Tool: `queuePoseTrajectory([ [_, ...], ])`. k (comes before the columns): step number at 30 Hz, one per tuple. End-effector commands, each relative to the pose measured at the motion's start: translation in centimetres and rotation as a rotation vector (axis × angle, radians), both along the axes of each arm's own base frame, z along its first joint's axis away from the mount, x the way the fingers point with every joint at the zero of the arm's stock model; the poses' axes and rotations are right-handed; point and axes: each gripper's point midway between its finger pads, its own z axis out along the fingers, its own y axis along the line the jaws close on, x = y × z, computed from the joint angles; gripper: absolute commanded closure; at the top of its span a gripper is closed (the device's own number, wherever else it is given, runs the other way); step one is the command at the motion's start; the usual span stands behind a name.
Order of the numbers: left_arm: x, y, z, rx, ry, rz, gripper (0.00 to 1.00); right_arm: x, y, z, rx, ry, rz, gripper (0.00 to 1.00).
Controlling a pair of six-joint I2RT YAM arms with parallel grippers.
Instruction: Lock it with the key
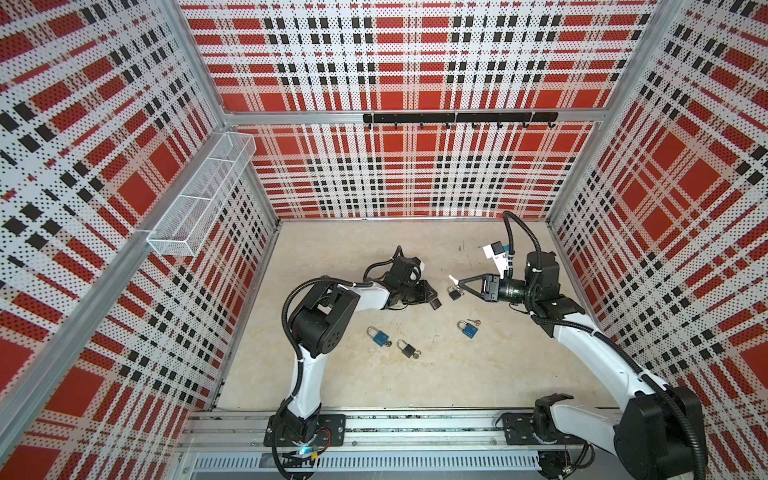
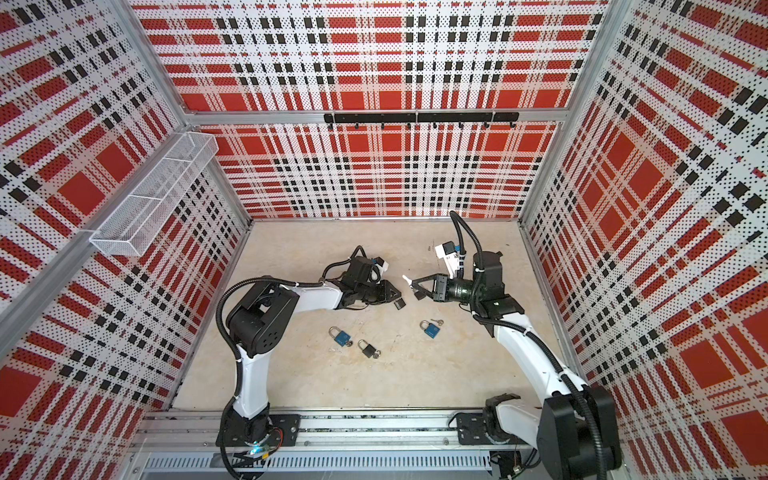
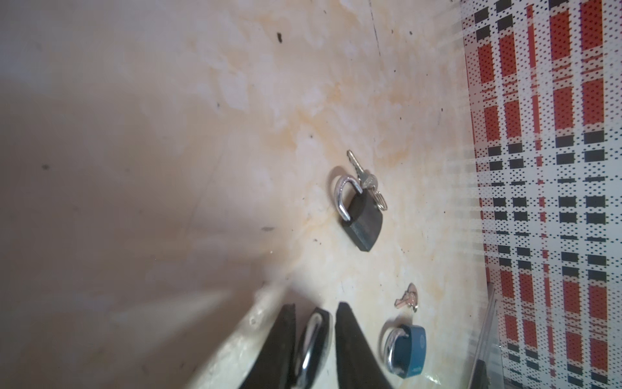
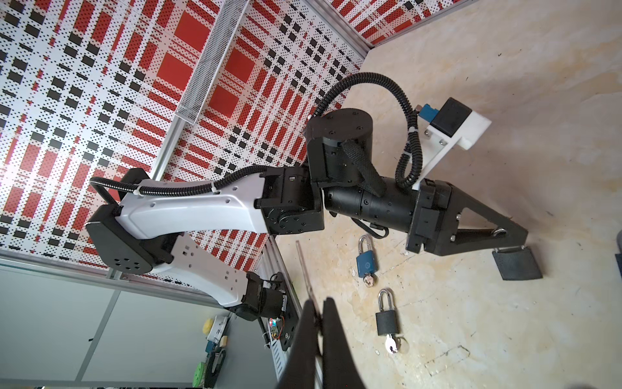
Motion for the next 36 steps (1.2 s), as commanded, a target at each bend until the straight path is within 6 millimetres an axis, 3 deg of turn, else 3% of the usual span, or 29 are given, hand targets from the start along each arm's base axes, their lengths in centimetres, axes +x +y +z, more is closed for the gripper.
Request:
queuePoseTrajectory([
  [1,1.1,0.0,0.2,-0.019,-0.021,0.011,0.71,0.4,0.0,1.1,0.011,-0.067,0.003,1.0],
  [7,2.2,1.2,1.3,-0.031,-0.038,0.044,0.67,0.8,-0.3,0.5,-0.024,-0.059,-0.032,1.0],
  [13,3.4,4.0,3.0,-0.037,-0.061,0.11,0.67,1.4,-0.8,-1.2,-0.065,-0.035,-0.088,1.0],
  [19,3.5,7.0,7.8,-0.057,-0.149,0.186,0.67,1.6,0.1,-5.3,-0.226,-0.02,-0.142,1.0],
  [24,1.8,8.7,12.6,-0.079,-0.247,0.233,0.66,2.1,1.1,-8.9,-0.291,-0.021,-0.189,1.0],
  [28,0.2,10.6,15.2,-0.09,-0.297,0.272,0.65,3.0,1.2,-11.7,-0.305,0.006,-0.238,1.0],
  [36,-3.3,13.2,18.1,-0.102,-0.347,0.304,0.61,5.1,1.6,-15.2,-0.333,0.048,-0.296,1.0],
])
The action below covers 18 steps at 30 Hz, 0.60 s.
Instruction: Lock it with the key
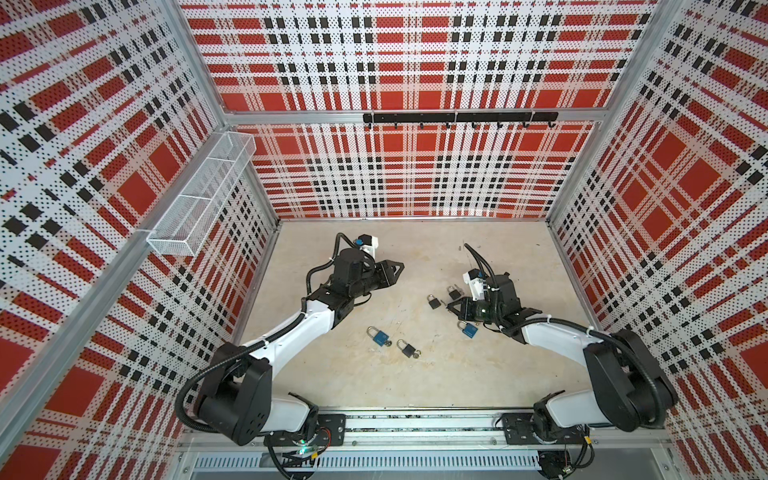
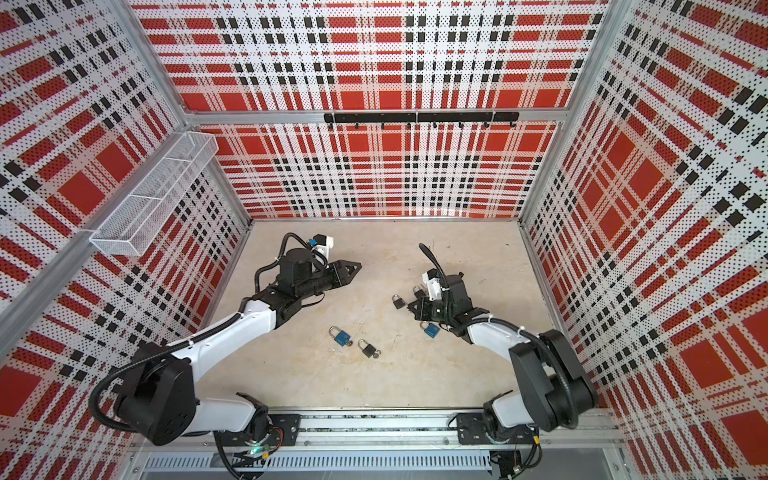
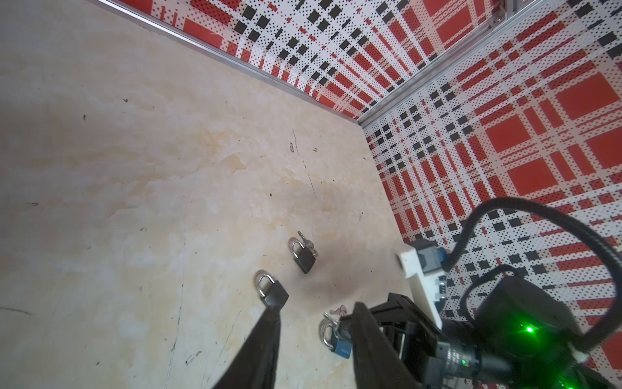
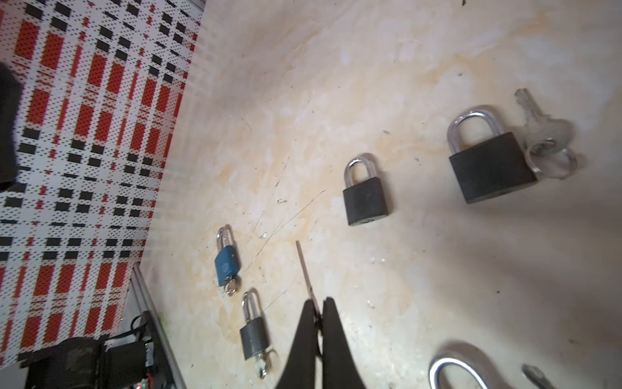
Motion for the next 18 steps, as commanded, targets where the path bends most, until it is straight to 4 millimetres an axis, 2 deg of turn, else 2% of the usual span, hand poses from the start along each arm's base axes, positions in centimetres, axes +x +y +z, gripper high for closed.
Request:
queuePoseTrajectory([
  [1,-1.0,1.3,0.2,0.022,0.0,0.032,0.6,2.6,0.5,1.2,0.013,-0.098,-0.05,1.0],
  [10,-2.9,3.8,0.5,0.031,-0.027,0.101,0.59,5.0,1.1,-0.9,-0.002,-0.077,-0.093,1.0],
  [18,-3.2,4.7,0.1,0.031,-0.022,0.121,0.58,6.5,1.1,-2.7,-0.039,-0.05,-0.135,1.0],
])
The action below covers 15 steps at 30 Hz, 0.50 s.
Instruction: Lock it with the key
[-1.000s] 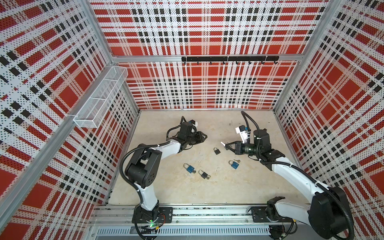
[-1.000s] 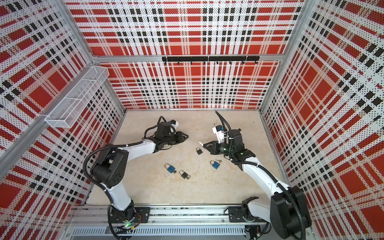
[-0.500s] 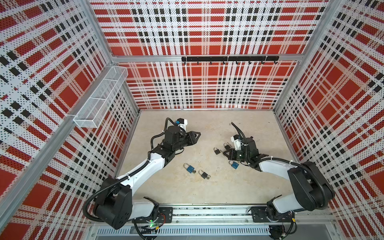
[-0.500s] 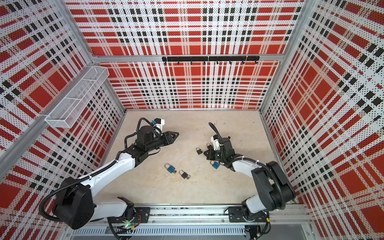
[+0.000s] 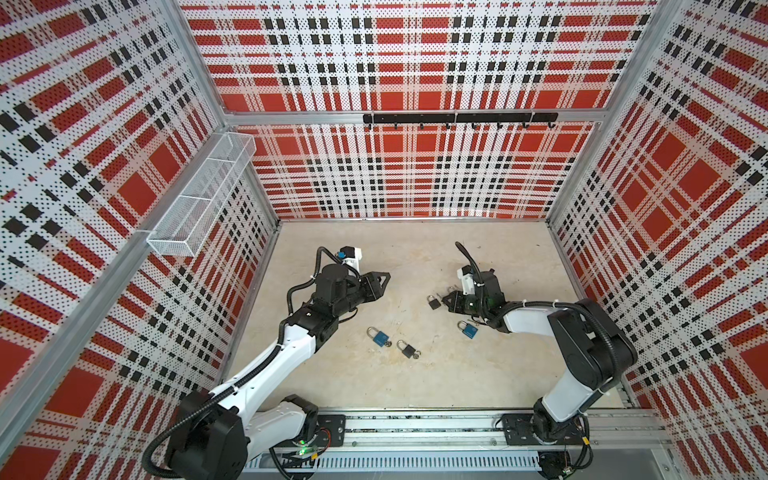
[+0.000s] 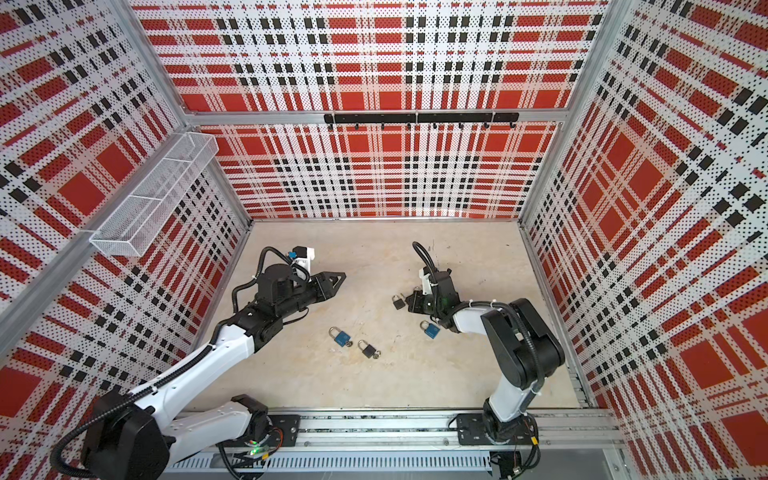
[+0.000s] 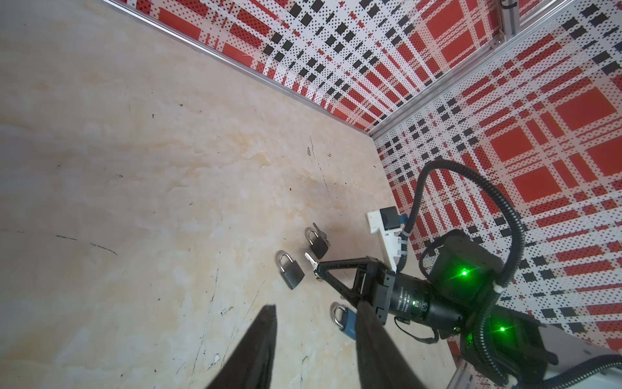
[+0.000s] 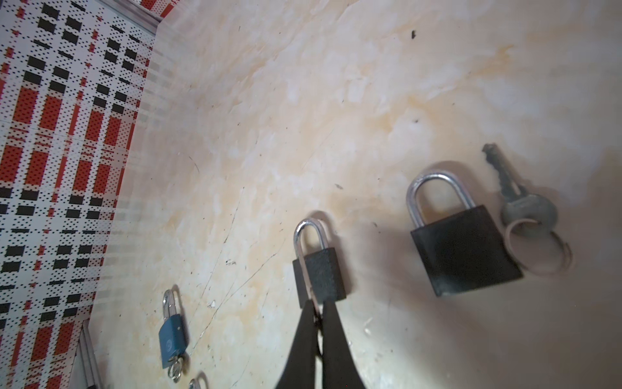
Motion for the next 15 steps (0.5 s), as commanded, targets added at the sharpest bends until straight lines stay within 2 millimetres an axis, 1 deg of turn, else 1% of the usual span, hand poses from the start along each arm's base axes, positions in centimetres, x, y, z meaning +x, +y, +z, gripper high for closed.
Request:
queuePoseTrajectory([
  [1,-0.1,0.8,-0.5,0.011,0.002,0.026,0.58,1.8,0.4,0.7,0.009,-0.051,-0.036,1.0],
  [7,0.1,1.1,-0.8,0.014,0.009,0.034,0.58,2.4,0.4,-0.6,-0.005,-0.023,-0.052,1.0],
  [13,0.2,1.4,-0.9,0.011,0.013,0.039,0.58,2.5,0.4,-1.0,-0.005,-0.009,-0.058,1.0],
  [15,0.2,1.4,-0.9,0.01,0.012,0.04,0.58,2.5,0.5,-1.1,-0.004,-0.006,-0.054,0.97],
])
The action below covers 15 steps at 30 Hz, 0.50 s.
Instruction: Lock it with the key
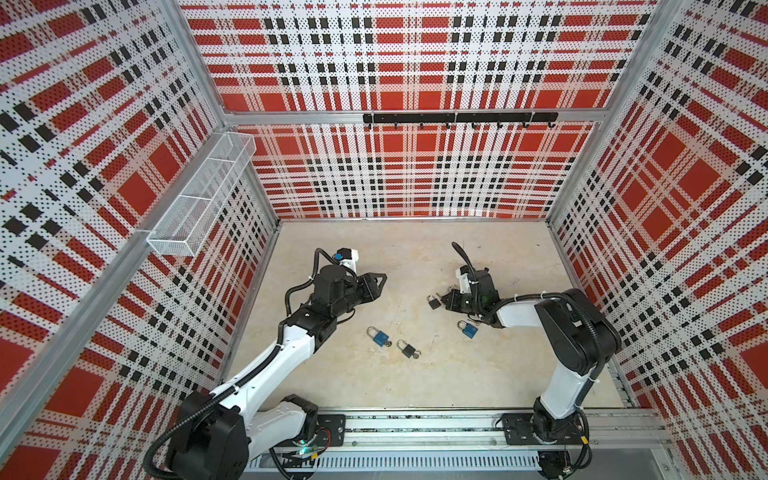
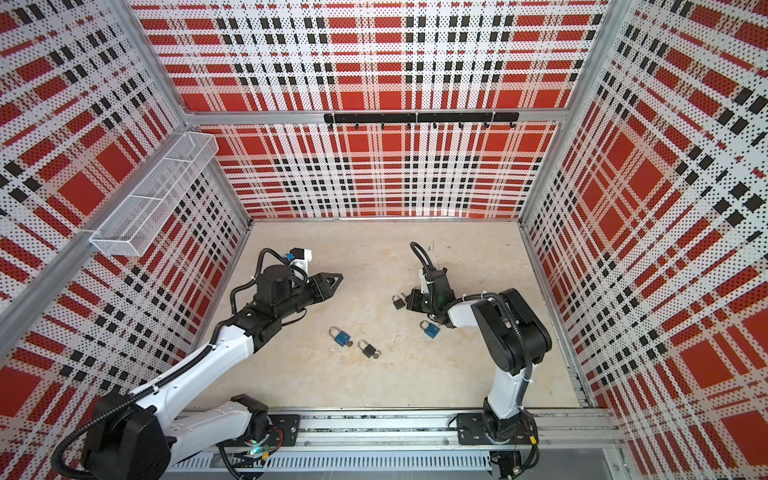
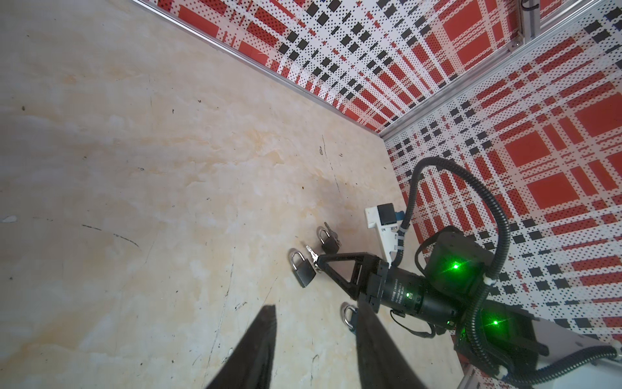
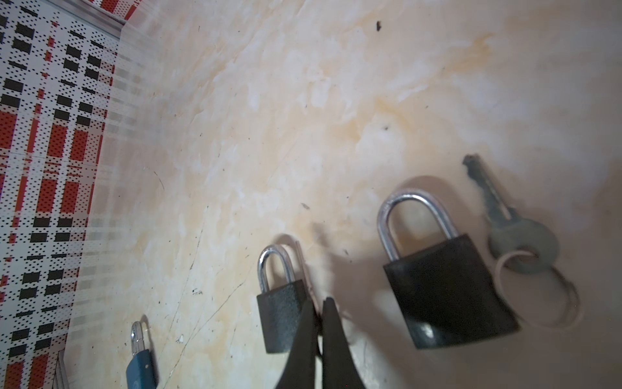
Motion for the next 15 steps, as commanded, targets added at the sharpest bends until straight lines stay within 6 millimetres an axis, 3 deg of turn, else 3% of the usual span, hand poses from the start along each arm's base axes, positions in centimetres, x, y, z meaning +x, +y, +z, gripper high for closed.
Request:
queuePoseTrajectory([
  [1,0.1,0.6,0.2,0.002,-0.011,0.019,0.58,1.3,0.6,0.9,0.02,-0.045,-0.011,0.96],
  [11,0.1,0.9,-0.1,0.004,-0.006,0.026,0.58,1.2,0.7,1.4,0.035,-0.051,-0.004,0.79],
  [15,0.0,1.0,0.3,-0.002,-0.017,0.029,0.58,0.9,0.5,3.6,0.041,-0.101,-0.007,0.78],
])
